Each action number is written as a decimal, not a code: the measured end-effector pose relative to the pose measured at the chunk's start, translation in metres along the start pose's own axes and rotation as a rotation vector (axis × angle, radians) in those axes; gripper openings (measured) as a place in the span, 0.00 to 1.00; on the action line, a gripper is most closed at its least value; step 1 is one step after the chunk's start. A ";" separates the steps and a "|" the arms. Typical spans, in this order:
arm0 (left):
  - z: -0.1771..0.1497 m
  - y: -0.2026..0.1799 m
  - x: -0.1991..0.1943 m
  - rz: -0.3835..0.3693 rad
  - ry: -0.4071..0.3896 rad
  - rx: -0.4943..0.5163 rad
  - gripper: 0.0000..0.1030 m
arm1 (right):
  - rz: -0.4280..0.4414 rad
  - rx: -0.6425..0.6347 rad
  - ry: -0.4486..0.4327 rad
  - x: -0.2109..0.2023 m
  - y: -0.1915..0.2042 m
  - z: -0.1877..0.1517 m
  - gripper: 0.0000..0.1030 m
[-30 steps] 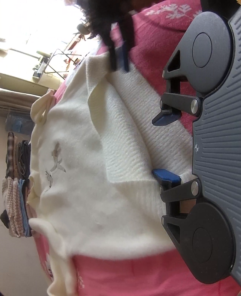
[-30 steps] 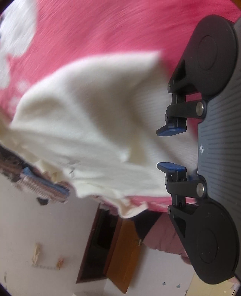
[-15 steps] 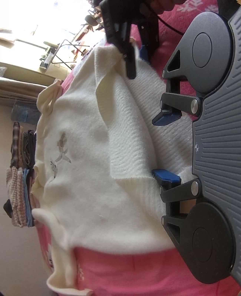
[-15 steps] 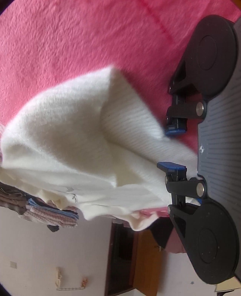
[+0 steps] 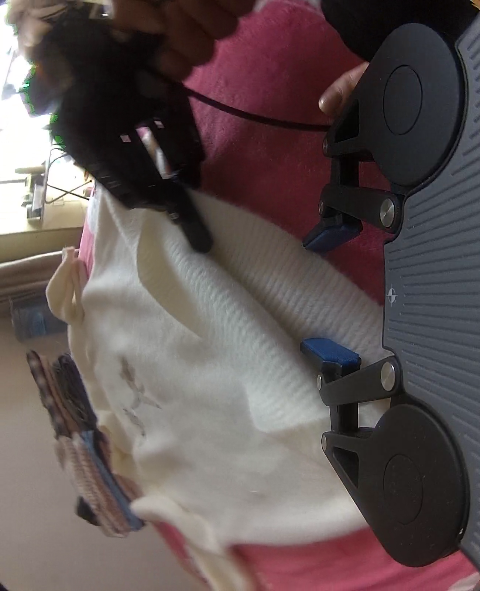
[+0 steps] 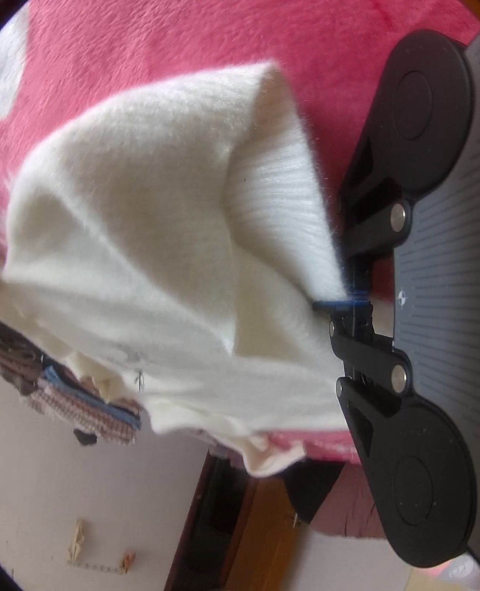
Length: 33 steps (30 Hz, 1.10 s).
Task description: Fold clothes
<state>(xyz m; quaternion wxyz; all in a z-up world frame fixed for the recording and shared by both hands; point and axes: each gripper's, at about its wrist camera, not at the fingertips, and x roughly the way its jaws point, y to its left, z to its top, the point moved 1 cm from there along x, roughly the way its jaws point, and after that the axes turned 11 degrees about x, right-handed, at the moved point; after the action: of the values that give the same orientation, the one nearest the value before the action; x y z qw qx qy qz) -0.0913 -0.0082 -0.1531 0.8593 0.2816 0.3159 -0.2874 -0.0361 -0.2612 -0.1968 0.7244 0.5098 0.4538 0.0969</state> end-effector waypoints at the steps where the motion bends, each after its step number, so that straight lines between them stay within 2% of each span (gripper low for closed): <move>1: 0.001 -0.002 0.001 0.010 -0.004 0.013 0.52 | 0.014 0.000 0.001 -0.002 0.002 -0.001 0.03; 8: 0.010 -0.010 0.005 0.048 -0.029 0.089 0.54 | 0.142 0.150 0.006 -0.014 0.003 0.004 0.02; 12: 0.013 -0.012 0.005 0.054 -0.031 0.102 0.67 | 0.202 0.264 0.006 -0.011 -0.003 0.011 0.02; 13: 0.012 -0.012 0.006 0.062 -0.030 0.101 0.68 | 0.209 0.265 0.006 -0.011 -0.002 0.011 0.02; 18: 0.014 -0.008 0.014 0.128 -0.019 0.094 0.67 | 0.225 0.221 0.030 -0.015 0.005 0.007 0.02; 20: 0.017 -0.005 0.018 0.140 -0.015 0.097 0.54 | 0.203 0.178 0.038 -0.017 0.006 0.005 0.02; 21: 0.018 -0.003 0.020 0.143 -0.012 0.100 0.42 | 0.177 0.125 0.037 -0.019 0.008 0.004 0.02; 23: 0.021 -0.001 0.022 0.127 -0.018 0.124 0.33 | 0.112 0.001 0.032 -0.024 0.016 0.002 0.03; 24: 0.021 -0.001 0.024 0.134 -0.015 0.138 0.28 | 0.062 -0.101 0.027 -0.027 0.023 -0.001 0.03; 28: 0.021 -0.001 0.025 0.148 -0.013 0.165 0.22 | -0.138 -0.587 0.018 -0.036 0.054 -0.027 0.05; 30: 0.020 0.000 0.025 0.150 -0.014 0.166 0.19 | -0.187 -0.807 0.028 -0.039 0.065 -0.045 0.06; 33: 0.020 0.000 0.025 0.148 -0.018 0.168 0.14 | -0.204 -1.047 0.048 -0.043 0.075 -0.071 0.06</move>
<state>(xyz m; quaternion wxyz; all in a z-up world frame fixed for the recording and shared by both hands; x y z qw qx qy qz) -0.0676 -0.0289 -0.1582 0.8543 0.3727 0.2612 -0.2509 -0.0903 -0.2063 -0.1153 0.8771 0.0312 0.4082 0.2511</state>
